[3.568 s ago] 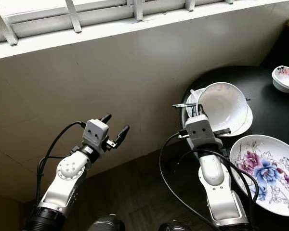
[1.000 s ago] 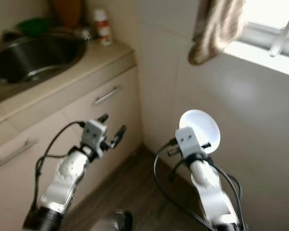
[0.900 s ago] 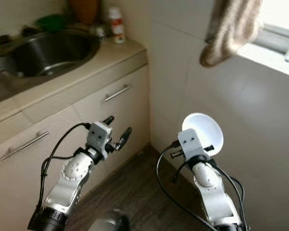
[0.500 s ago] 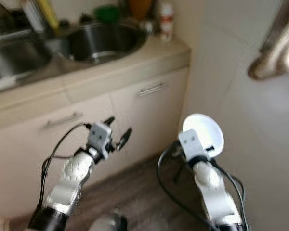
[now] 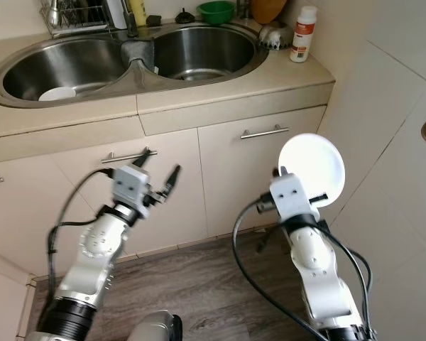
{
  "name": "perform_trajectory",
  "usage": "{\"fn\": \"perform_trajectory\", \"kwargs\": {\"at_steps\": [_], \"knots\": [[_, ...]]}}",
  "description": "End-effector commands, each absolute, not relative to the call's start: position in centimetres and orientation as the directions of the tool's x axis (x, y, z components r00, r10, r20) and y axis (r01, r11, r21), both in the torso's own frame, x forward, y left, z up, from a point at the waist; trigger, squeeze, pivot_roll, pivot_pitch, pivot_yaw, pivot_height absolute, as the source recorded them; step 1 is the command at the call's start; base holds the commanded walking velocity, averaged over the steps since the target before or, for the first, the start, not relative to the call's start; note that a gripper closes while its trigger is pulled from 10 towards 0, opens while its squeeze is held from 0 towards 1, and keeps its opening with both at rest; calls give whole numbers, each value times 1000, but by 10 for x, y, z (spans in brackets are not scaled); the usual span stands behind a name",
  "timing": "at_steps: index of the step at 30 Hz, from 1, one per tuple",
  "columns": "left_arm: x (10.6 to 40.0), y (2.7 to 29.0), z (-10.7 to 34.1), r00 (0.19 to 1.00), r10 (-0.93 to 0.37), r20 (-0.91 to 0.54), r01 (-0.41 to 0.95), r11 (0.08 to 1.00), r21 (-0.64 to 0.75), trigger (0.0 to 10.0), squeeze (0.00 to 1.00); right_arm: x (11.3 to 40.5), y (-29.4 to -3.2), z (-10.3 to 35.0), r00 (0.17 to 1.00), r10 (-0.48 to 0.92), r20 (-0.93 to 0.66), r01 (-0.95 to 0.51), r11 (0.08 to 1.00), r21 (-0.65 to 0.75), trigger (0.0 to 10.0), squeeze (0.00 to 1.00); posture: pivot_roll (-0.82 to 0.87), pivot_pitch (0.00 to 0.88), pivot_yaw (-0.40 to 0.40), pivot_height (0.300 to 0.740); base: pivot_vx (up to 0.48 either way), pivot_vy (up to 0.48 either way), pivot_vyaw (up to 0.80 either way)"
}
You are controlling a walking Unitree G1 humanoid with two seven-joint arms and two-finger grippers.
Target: Kitchen organization
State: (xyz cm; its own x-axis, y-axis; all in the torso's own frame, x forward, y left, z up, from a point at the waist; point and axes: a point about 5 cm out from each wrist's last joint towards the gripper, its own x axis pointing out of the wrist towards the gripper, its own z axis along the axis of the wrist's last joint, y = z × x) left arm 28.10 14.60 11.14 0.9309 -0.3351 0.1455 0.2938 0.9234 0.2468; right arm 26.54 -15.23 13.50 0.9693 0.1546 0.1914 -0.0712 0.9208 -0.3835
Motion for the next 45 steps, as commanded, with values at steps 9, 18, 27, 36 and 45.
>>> {"fn": "perform_trajectory", "kwargs": {"at_steps": [9, 18, 27, 36, 45], "knots": [[282, 140, 111, 924, -348, 160, 302, 919, 253, 10000, 0, 263, -152, 132, 963, 178, 203, -60, 874, -482, 10000, 0, 56, 0, -16, 740, 0, 0, 444], [284, 143, 116, 925, -325, 197, 274, 929, 250, 10000, 0, 264, -154, 135, 960, 159, 232, -36, 887, -461, 10000, 0, 61, 0, -17, 740, 0, 0, 800], [283, 142, 115, 922, -330, 201, 278, 928, 248, 10000, 0, 265, -162, 138, 959, 91, 269, 20, 922, -386, 10000, 0, 60, 0, -15, 740, 0, 0, 533], [283, 148, 129, 910, -295, 291, 242, 948, 205, 10000, 0, 263, -167, 154, 925, 60, 375, 99, 916, -389, 10000, 0, 62, 0, -16, 740, 0, 0, 0], [284, 148, 135, 899, -295, 323, 236, 949, 209, 10000, 0, 261, -161, 163, 894, 108, 434, 109, 888, -446, 10000, 0, 59, 0, -16, 740, 350, 0, 0]]}}
